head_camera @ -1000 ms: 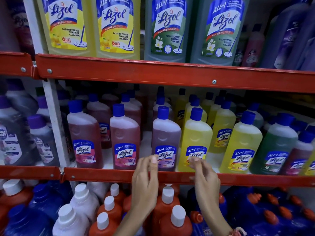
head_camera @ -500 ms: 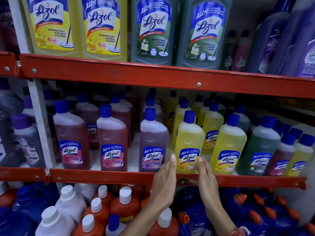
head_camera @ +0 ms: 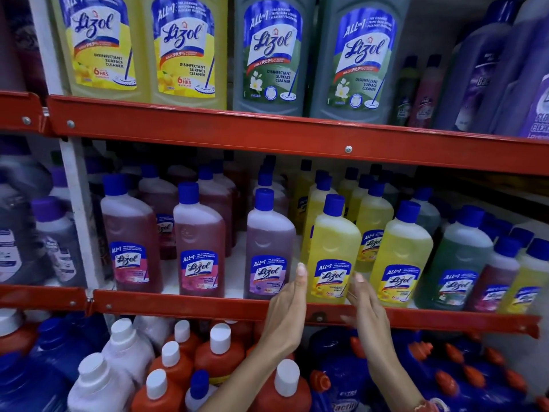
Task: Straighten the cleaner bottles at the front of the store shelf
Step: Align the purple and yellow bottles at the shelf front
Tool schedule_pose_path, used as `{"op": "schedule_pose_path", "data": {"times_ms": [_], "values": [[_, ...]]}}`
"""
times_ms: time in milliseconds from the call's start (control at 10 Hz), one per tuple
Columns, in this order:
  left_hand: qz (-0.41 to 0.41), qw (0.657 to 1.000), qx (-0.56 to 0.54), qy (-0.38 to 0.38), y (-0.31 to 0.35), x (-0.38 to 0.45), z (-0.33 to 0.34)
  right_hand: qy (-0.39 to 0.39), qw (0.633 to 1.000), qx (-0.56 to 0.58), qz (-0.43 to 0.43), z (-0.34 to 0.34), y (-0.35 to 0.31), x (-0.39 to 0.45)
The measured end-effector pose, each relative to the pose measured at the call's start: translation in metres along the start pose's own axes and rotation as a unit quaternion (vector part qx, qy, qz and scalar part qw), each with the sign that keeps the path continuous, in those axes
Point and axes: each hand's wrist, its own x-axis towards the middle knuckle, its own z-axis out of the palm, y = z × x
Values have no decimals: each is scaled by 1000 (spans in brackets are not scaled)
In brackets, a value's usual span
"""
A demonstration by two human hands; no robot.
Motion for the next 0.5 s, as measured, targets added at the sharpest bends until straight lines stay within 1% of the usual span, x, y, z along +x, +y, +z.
{"op": "schedule_pose_path", "data": {"times_ms": [300,500], "values": [[-7,1000,-4,-6,1,1,-1,3,1000,-11,-3,0,-2,1],[-8,1000,22,-11,1,2,-6,-11,1000,-27,-9,-2,-7,-2]]}}
